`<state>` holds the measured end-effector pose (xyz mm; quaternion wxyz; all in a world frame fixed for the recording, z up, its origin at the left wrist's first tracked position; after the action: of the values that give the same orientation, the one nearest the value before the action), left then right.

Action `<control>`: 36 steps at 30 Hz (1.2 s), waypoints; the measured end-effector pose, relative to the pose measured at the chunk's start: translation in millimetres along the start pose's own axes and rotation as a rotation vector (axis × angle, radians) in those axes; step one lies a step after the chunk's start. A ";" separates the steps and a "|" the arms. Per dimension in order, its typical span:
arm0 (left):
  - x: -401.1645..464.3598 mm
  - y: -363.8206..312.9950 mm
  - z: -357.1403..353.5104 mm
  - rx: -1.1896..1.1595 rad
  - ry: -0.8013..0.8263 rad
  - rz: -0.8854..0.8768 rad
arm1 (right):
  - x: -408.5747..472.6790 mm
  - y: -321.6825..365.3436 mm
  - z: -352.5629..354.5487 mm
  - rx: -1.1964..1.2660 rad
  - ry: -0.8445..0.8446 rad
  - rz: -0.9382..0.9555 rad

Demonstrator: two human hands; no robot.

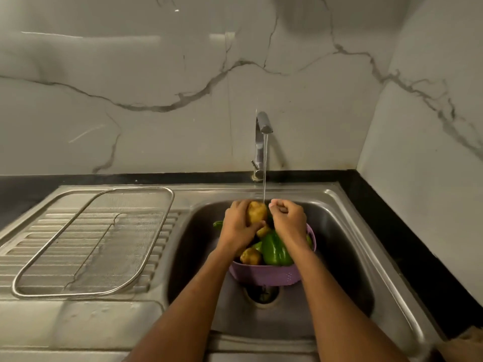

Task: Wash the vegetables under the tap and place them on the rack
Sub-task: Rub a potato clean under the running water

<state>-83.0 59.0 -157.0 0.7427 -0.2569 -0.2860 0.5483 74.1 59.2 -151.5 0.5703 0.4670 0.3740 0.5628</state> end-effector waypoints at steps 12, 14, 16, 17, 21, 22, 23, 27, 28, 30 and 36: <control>-4.9 -14.1 -4.2 -0.267 0.018 -0.155 | 5.7 4.2 -19.4 0.148 -0.007 -0.093; -3.2 -13.5 -6.6 -0.277 0.027 -0.151 | 8.5 4.0 -19.4 0.166 -0.046 -0.105; 0.4 -9.9 -8.2 -0.292 0.016 -0.128 | 11.0 3.2 -19.1 0.188 0.029 -0.107; 1.6 -9.5 -7.8 -0.297 -0.001 -0.119 | 12.1 2.4 -18.8 0.226 0.083 -0.111; 7.9 -5.4 -11.3 -0.325 -0.008 -0.105 | 11.5 0.7 -15.1 0.394 0.174 -0.177; 8.6 -4.9 -13.5 -0.319 0.010 -0.105 | 10.7 -0.7 -14.3 0.416 0.145 -0.196; 9.0 -4.5 -14.7 -0.318 0.024 -0.111 | 10.4 -1.3 -14.0 0.420 0.106 -0.211; 9.1 0.3 -15.7 -0.291 0.035 -0.112 | 10.6 -3.1 -15.1 0.360 -0.037 -0.200; 8.7 -0.4 -14.5 -0.293 0.033 -0.110 | 10.2 -1.5 -15.2 0.344 -0.053 -0.194; 9.1 -1.4 -13.5 -0.305 0.025 -0.104 | 10.6 0.7 -14.1 0.295 -0.053 -0.185; 10.2 -0.7 -9.3 -0.503 -0.036 -0.024 | 15.2 6.3 -14.4 0.385 0.244 -0.140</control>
<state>-73.6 67.9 -161.6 0.6568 -0.4204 -0.4296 0.4553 59.9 75.4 -148.2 0.4591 0.4684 0.5721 0.4925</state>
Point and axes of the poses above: each hand's wrist, its own x-axis towards the middle knuckle, its own z-axis out of the back of the hand, y = z × x, the point moved 4 cm from there along x, towards the middle knuckle, and after that the axes turned 13 degrees about y, right-handed, at the moved point
